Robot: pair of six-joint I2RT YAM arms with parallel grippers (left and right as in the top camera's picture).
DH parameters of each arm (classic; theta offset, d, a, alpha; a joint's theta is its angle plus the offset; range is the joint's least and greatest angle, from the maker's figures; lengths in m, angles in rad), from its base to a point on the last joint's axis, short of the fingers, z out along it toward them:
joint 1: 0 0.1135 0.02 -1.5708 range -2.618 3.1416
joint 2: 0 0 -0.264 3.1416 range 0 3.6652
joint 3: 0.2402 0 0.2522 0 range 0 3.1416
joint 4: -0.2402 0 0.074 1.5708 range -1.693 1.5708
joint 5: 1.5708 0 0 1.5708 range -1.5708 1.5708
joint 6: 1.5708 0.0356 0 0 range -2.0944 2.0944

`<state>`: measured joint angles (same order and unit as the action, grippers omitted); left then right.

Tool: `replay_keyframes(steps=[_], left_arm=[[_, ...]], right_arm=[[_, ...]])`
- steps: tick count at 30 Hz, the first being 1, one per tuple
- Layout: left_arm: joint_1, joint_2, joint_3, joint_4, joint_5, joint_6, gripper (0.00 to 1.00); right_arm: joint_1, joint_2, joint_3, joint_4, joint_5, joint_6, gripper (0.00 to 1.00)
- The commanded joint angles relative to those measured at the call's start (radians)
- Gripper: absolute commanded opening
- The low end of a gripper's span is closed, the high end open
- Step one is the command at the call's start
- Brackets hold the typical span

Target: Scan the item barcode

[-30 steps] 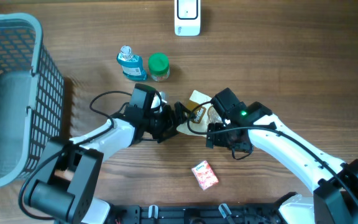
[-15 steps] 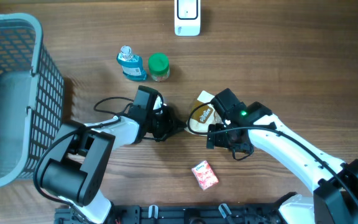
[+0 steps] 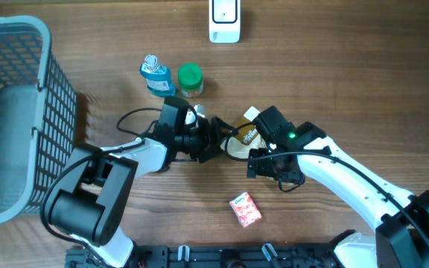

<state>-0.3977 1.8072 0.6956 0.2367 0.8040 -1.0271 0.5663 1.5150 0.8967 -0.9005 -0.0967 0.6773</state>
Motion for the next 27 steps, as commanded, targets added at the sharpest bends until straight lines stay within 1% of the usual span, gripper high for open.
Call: replay_keyframes(steps=[1,4,6,10,12,16,18,19,20,21,22,24,27], left_arm=[[-0.008,0.024,-0.021,0.037,0.075,0.002,1.00],[-0.027,0.024,-0.021,0.037,0.062,0.002,1.00],[-0.032,0.024,-0.021,0.037,0.040,0.001,1.00],[-0.032,0.024,-0.021,0.037,0.005,0.001,0.97],[-0.032,0.024,-0.021,0.037,-0.018,0.001,0.85],[-0.032,0.024,-0.021,0.037,-0.043,0.001,0.82],[-0.033,0.024,-0.021,0.038,-0.051,-0.002,0.82],[-0.039,0.024,-0.021,0.046,-0.060,-0.003,0.80],[-0.045,0.026,-0.021,0.063,-0.062,-0.011,0.77],[-0.058,0.032,-0.021,0.095,-0.063,-0.035,0.76],[-0.072,0.042,-0.021,0.119,-0.073,-0.045,0.77],[-0.090,0.059,-0.021,0.120,-0.100,-0.062,0.78],[-0.096,0.090,-0.021,0.158,-0.100,-0.081,0.73]], right_arm=[[0.003,0.007,0.008,-0.002,0.010,0.004,0.83],[0.003,-0.003,0.008,-0.003,0.006,0.007,0.82],[0.003,-0.042,0.008,-0.018,0.008,0.035,0.84],[-0.035,-0.183,0.008,-0.051,0.040,0.045,1.00],[-0.092,-0.239,0.008,-0.087,0.040,0.045,1.00],[-0.199,-0.249,0.005,-0.116,0.018,0.001,1.00],[-0.228,-0.249,0.005,-0.114,0.012,-0.024,1.00],[-0.244,-0.249,0.005,-0.114,0.010,-0.024,1.00],[-0.251,-0.249,0.005,-0.114,0.010,-0.023,1.00],[-0.258,-0.249,0.005,-0.114,0.010,-0.024,1.00],[-0.259,-0.249,0.005,-0.114,0.010,-0.024,1.00],[-0.259,-0.249,0.005,-0.114,0.010,-0.024,1.00],[-0.259,-0.249,0.005,-0.108,0.010,-0.024,1.00]])
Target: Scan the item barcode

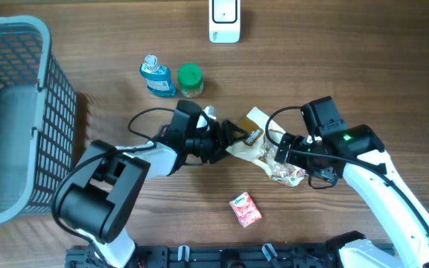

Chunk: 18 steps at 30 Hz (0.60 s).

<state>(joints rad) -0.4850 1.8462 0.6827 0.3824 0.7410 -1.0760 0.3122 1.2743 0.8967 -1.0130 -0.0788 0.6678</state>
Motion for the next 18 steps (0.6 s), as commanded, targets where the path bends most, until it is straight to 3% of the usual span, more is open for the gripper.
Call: replay_keyframes(steps=[1,2,3,6,8,9,18], left_arm=[[-0.011,0.056,-0.008,0.019,-0.037,-0.032,0.70],[-0.018,0.059,-0.008,0.019,-0.042,-0.032,0.68],[-0.025,0.063,-0.008,0.021,-0.051,-0.032,0.59],[-0.056,0.082,-0.008,0.031,-0.086,-0.063,0.19],[-0.068,0.095,-0.008,0.056,-0.088,-0.072,0.13],[-0.068,0.099,-0.008,0.069,-0.088,-0.088,0.04],[-0.050,0.101,-0.008,0.131,-0.068,-0.091,0.04]], right_arm=[[-0.005,-0.008,0.005,0.005,-0.008,-0.014,1.00],[-0.005,-0.008,0.005,0.006,-0.008,-0.013,1.00],[-0.005,-0.008,0.005,0.006,-0.007,-0.013,1.00],[-0.005,-0.008,-0.008,0.012,-0.007,-0.013,1.00],[-0.005,-0.008,-0.035,0.019,-0.008,-0.010,1.00],[-0.005,-0.008,-0.045,0.023,-0.008,-0.010,1.00],[-0.005,-0.008,-0.076,0.037,-0.008,0.015,1.00]])
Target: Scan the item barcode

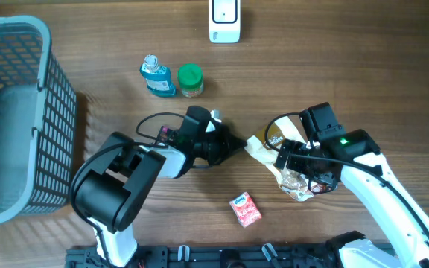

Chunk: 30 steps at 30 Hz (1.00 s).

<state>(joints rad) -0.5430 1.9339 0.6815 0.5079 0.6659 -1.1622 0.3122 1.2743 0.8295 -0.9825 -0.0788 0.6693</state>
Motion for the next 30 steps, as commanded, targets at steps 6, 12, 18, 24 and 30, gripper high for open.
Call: replay_keyframes(steps=[6,12,18,24,30], left_arm=[[0.009,-0.043,0.000,0.004,0.028,0.126,0.52],[0.008,-0.110,0.076,-0.123,0.104,0.355,1.00],[-0.037,-0.118,0.078,-0.063,0.178,0.381,1.00],[-0.086,-0.116,0.078,-0.295,-0.046,0.357,1.00],[-0.082,-0.116,0.078,-0.365,0.010,0.301,1.00]], right_arm=[[-0.005,-0.019,-0.009,0.063,-0.057,-0.017,1.00],[-0.006,-0.127,0.060,0.035,-0.071,-0.067,1.00],[-0.134,-0.266,0.170,-0.087,-0.085,-0.085,1.00],[-0.343,-0.302,0.199,-0.135,-0.217,-0.170,1.00],[-0.368,-0.302,0.199,-0.153,-0.191,-0.174,1.00]])
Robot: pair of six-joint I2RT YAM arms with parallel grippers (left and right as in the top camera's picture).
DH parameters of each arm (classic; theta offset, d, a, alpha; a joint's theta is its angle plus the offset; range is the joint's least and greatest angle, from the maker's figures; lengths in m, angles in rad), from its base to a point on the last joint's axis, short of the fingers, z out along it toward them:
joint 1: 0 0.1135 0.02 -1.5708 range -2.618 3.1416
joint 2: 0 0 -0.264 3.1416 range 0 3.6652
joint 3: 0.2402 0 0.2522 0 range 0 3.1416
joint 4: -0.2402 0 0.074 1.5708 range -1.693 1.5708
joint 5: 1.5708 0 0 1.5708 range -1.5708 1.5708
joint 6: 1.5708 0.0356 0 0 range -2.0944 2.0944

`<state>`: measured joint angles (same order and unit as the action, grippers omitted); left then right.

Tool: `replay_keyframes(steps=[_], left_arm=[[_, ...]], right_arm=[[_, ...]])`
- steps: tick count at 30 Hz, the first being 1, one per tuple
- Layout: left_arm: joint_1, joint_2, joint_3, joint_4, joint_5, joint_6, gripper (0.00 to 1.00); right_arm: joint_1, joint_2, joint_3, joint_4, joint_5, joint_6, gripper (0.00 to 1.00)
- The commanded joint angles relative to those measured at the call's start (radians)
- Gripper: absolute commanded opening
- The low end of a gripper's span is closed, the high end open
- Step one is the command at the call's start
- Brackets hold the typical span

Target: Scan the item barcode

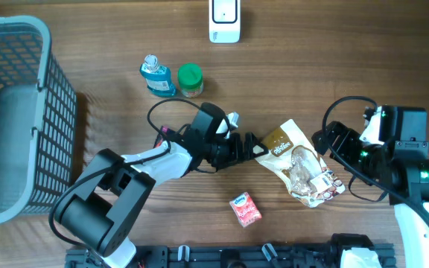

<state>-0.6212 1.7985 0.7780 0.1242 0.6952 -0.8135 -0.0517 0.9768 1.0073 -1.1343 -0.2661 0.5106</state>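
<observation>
A brown and white snack bag (298,162) lies flat on the table right of the middle, its printed face up. My left gripper (255,147) reaches in from the left and is shut on the bag's upper left corner. Just off the bag's upper right edge stands my right gripper (326,140), open and apart from the bag. The white barcode scanner (224,19) lies at the table's far edge, away from both arms.
A blue bottle (157,77) and a green-lidded jar (190,80) stand behind the left arm. A small red packet (245,209) lies near the front edge. A grey basket (51,82) fills the left side.
The right gripper has let go of the bag and pulled back to the right. The bag, then crumpled, now lies spread flat, with the left gripper shut on its corner further right.
Both grippers first met at the bag in the middle of the table. The right one then held it further right, stretched against the left. After that the right gripper alone held it, crumpled. Now the left holds its corner and the right is off it.
</observation>
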Motion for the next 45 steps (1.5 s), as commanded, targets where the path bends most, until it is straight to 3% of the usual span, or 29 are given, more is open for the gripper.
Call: replay_keyframes(steps=[1,7,14,15,17,19,21,22,28,36,39,42,45], left_arm=[[-0.014,0.021,-0.018,0.048,-0.020,-0.095,1.00],[-0.059,0.129,-0.018,0.237,0.031,-0.299,1.00],[-0.132,0.211,0.047,0.295,0.029,-0.351,1.00],[-0.134,0.229,0.055,0.296,0.030,-0.357,0.91],[-0.134,0.260,0.060,0.296,0.030,-0.395,0.53],[-0.134,0.262,0.060,0.300,0.028,-0.399,0.26],[-0.134,0.262,0.060,0.311,0.016,-0.400,0.08],[-0.134,0.262,0.060,0.311,0.014,-0.400,0.04],[-0.112,0.262,0.060,0.330,0.006,-0.399,0.04],[0.149,0.261,0.060,0.329,0.005,-0.395,0.04],[0.153,0.261,0.060,0.319,-0.047,-0.396,0.04],[0.153,0.261,0.060,0.275,-0.071,-0.394,0.04],[0.153,0.261,0.060,0.272,-0.085,-0.394,0.04]], right_arm=[[-0.004,-0.005,0.021,-0.001,-0.003,-0.013,1.00],[-0.004,-0.005,0.021,-0.001,0.011,-0.013,1.00],[-0.004,-0.005,0.021,-0.004,0.011,-0.014,1.00],[-0.004,-0.005,0.021,-0.006,0.011,-0.014,1.00],[-0.004,-0.005,0.021,-0.013,0.012,-0.019,1.00],[-0.004,-0.005,0.021,-0.022,0.027,-0.022,0.99],[-0.004,-0.005,0.021,-0.030,0.034,-0.022,1.00],[-0.004,-0.005,0.021,-0.032,0.034,-0.022,0.99],[-0.004,-0.005,0.021,-0.045,0.033,-0.022,0.99],[-0.003,0.039,-0.050,-0.041,-0.098,-0.022,0.99],[0.066,0.132,-0.117,0.068,-0.163,-0.040,0.88],[0.213,0.302,-0.126,0.236,-0.172,-0.034,0.07],[0.283,0.435,-0.126,0.328,-0.171,-0.029,0.04]])
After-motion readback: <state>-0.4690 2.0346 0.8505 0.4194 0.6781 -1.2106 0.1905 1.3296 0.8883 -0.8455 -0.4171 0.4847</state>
